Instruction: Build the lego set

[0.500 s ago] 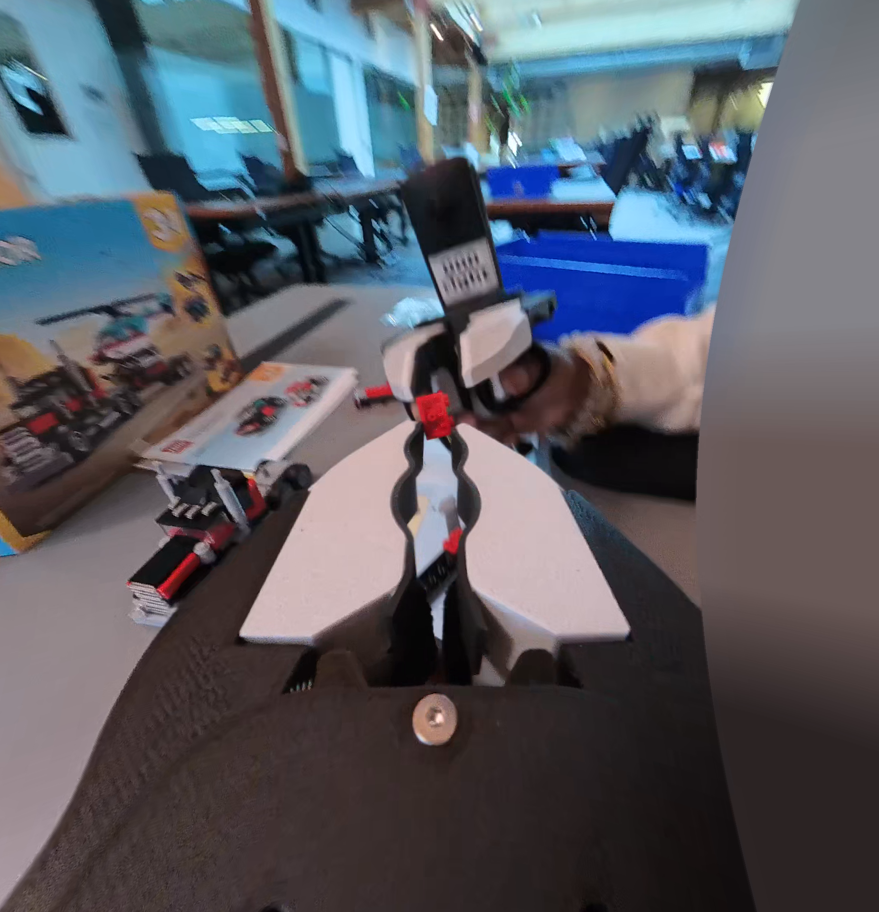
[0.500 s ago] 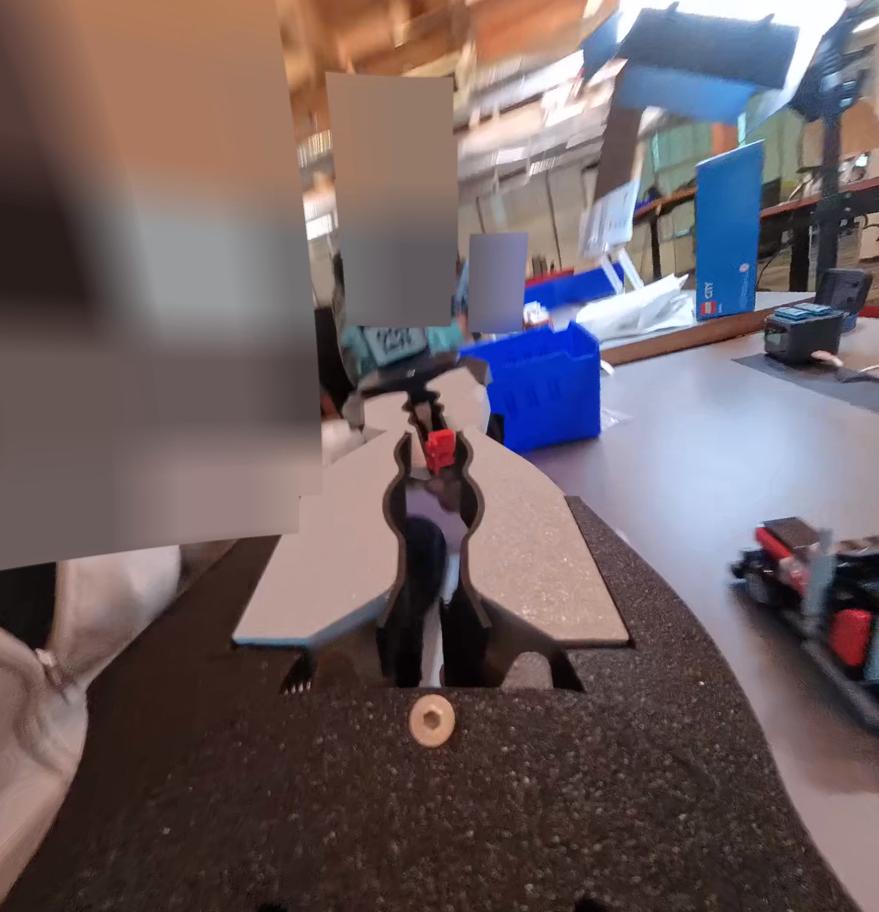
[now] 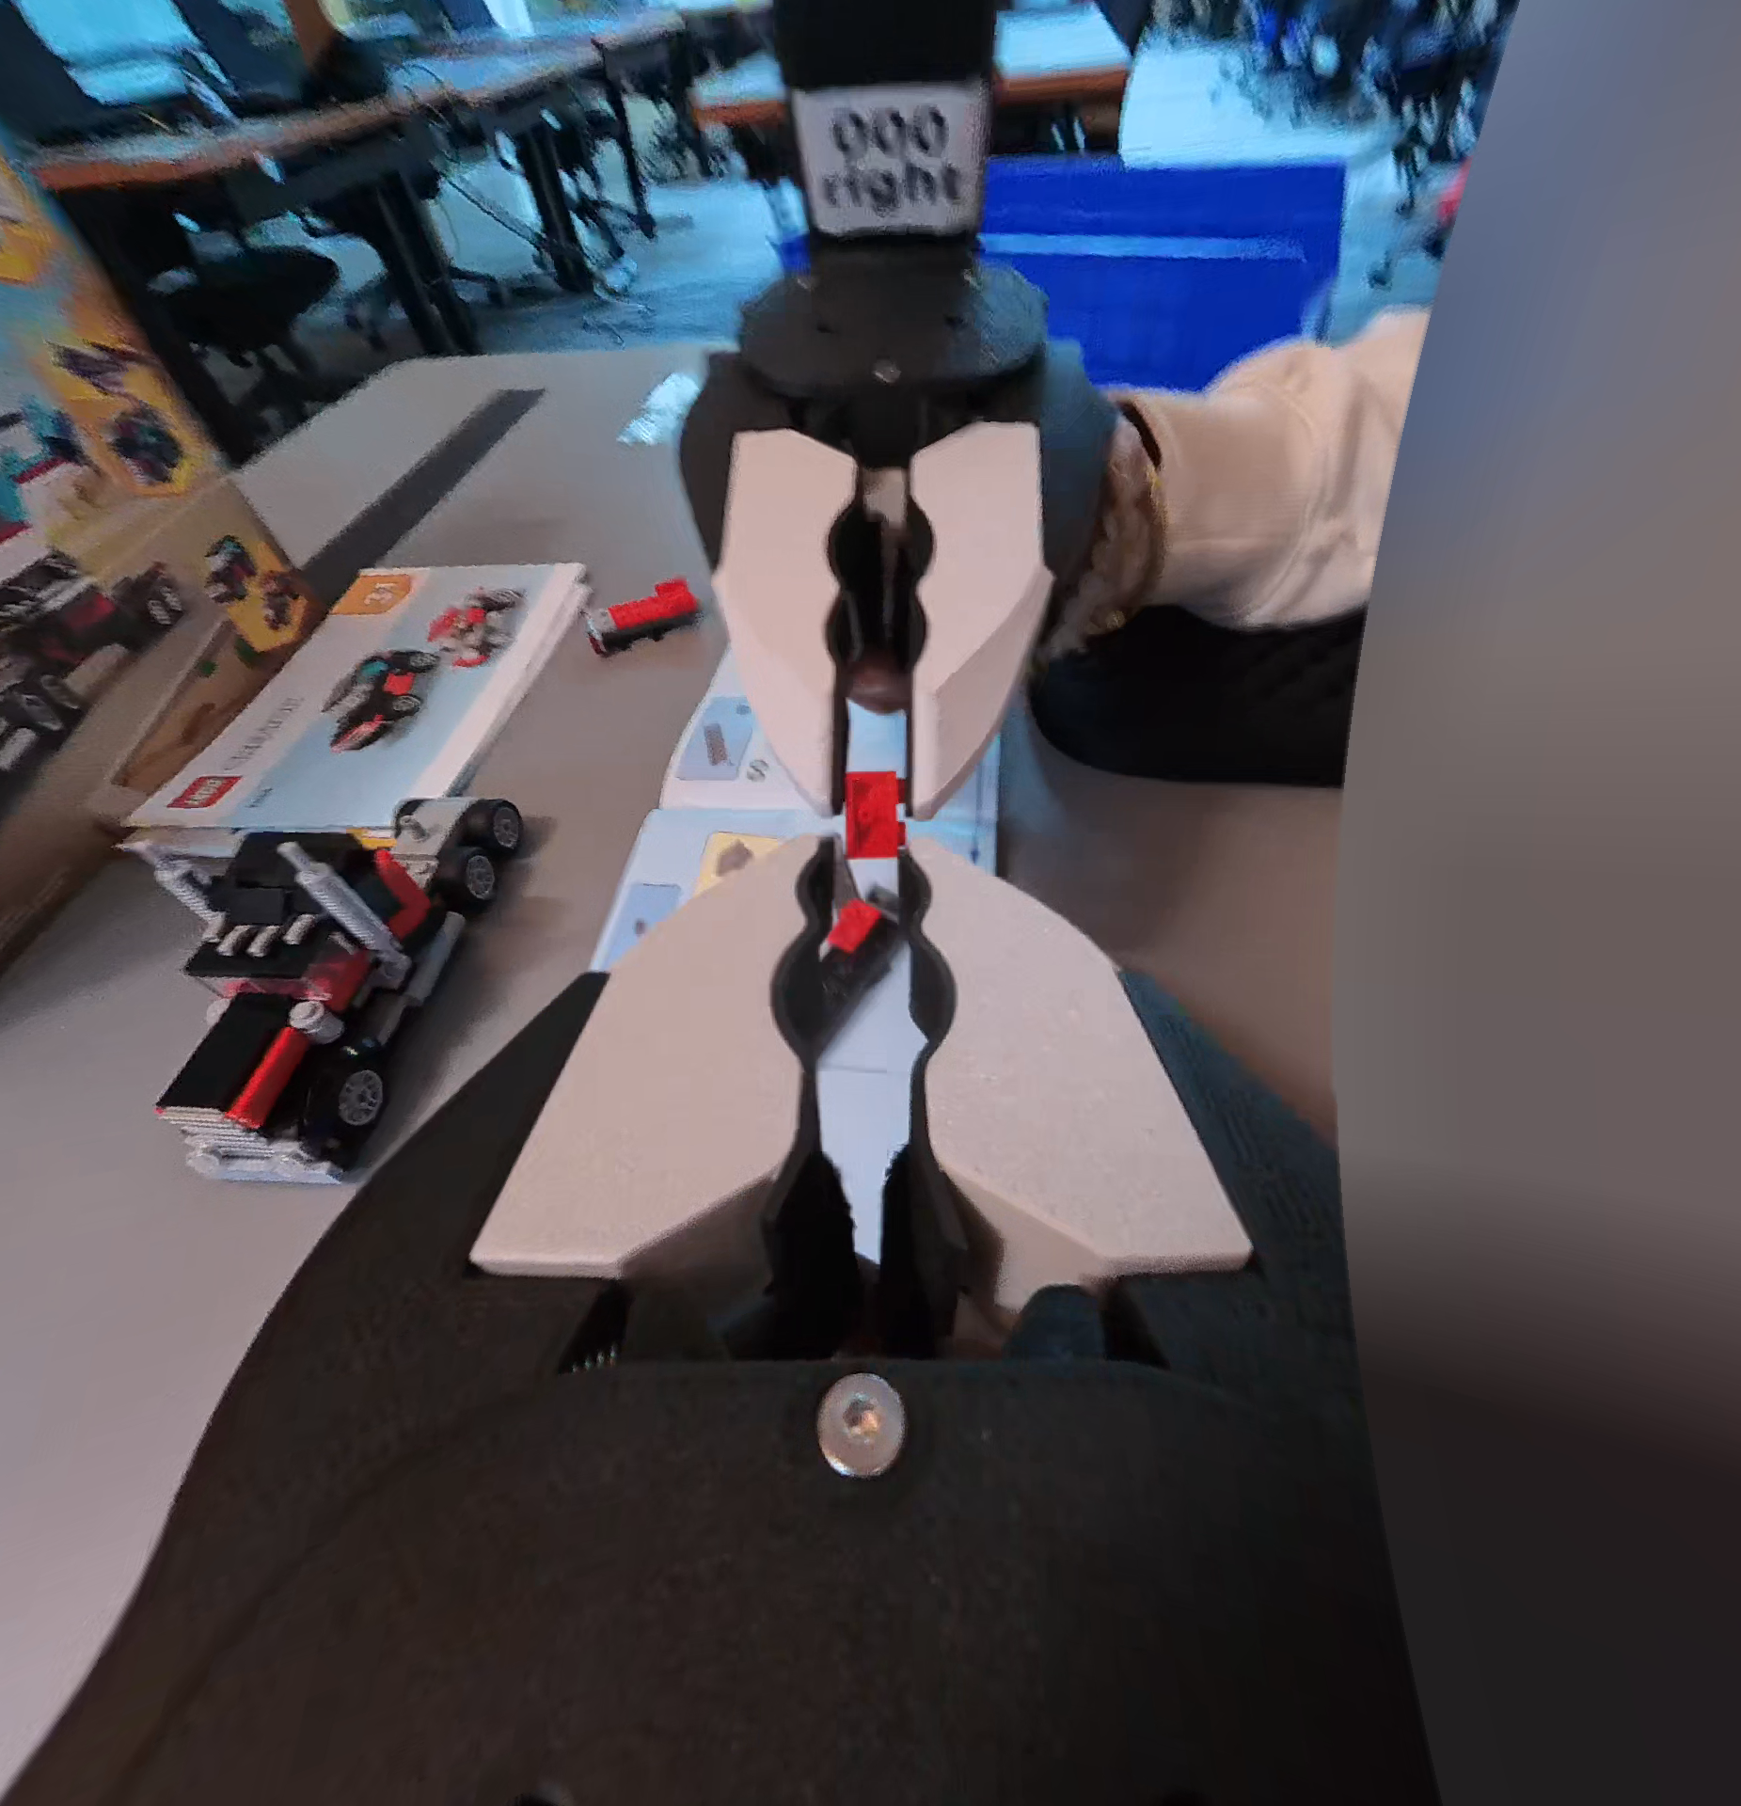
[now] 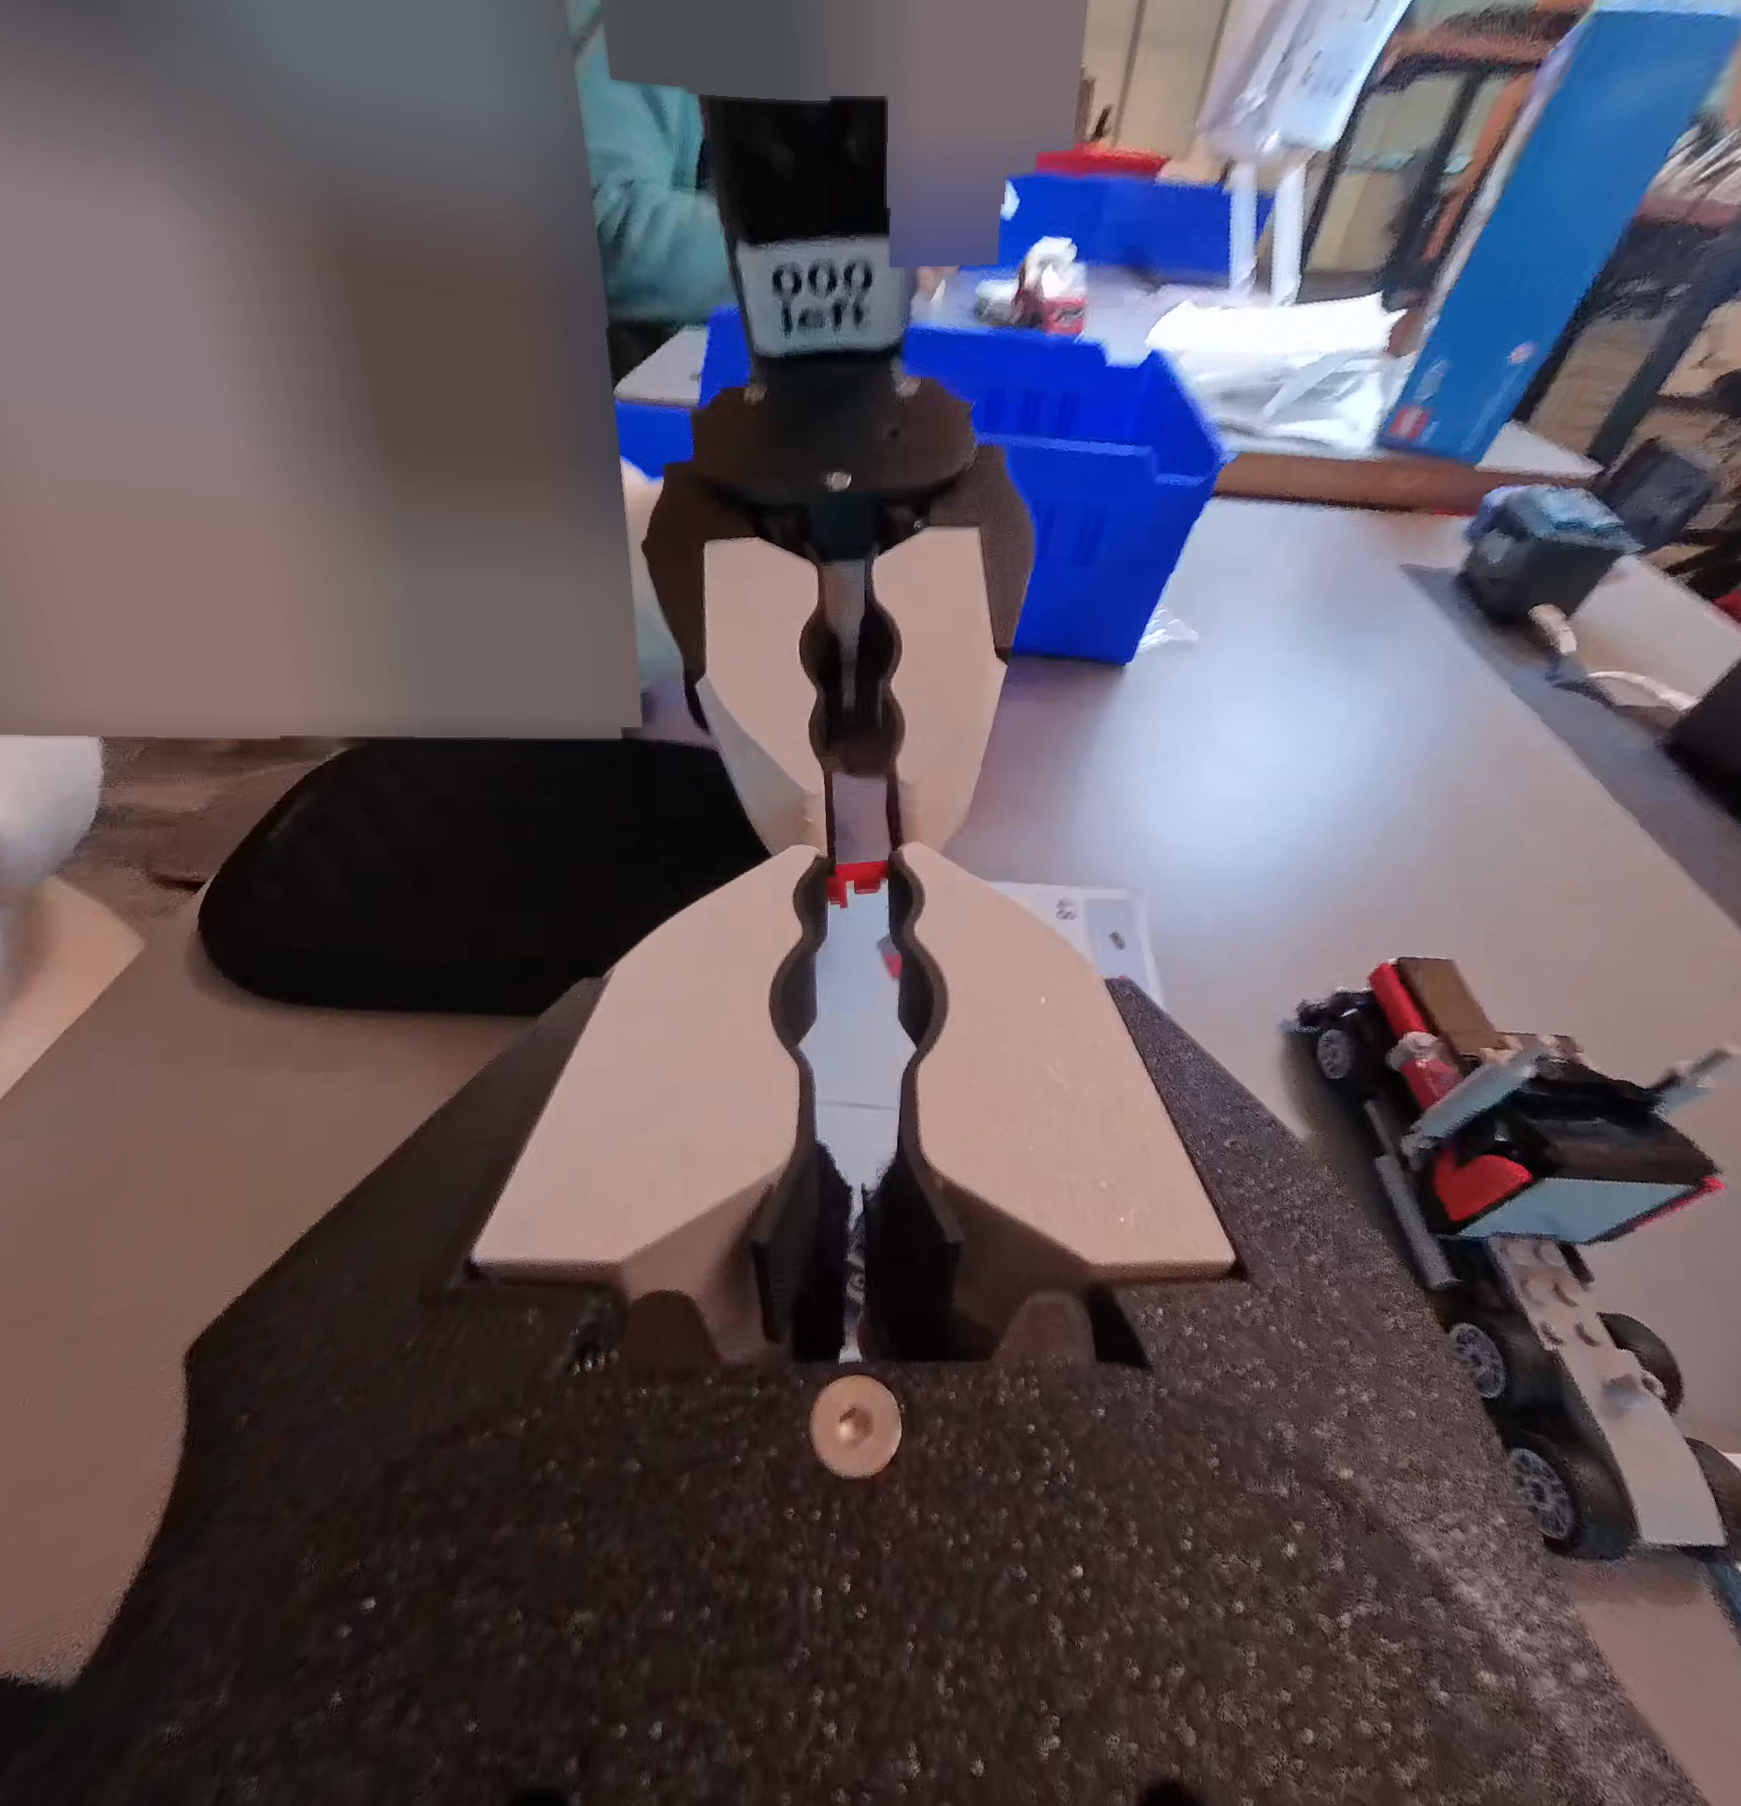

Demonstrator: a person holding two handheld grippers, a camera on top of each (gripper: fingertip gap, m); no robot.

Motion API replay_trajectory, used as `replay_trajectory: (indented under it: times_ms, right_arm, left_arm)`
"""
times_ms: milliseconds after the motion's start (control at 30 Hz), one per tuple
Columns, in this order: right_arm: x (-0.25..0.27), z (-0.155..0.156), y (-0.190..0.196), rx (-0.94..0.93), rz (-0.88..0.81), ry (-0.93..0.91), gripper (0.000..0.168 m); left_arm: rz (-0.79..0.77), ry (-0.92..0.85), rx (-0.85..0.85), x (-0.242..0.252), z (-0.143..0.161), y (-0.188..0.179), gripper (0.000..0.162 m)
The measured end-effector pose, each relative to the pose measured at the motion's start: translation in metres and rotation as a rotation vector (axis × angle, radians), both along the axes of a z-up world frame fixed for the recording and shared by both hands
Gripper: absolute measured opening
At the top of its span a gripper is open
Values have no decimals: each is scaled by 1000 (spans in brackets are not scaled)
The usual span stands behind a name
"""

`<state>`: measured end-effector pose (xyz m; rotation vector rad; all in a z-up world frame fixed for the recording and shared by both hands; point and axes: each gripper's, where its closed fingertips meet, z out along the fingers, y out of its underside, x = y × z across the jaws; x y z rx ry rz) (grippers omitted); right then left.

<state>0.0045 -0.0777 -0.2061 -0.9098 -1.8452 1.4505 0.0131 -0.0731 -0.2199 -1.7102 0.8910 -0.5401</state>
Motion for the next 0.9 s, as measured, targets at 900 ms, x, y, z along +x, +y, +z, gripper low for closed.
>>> replay_trajectory:
  times_ms: [900]
  right_arm:
    - [-5,30,11,-320,-86,155,10]
  left_arm:
    - [39,-429,45,0,31,12,2]
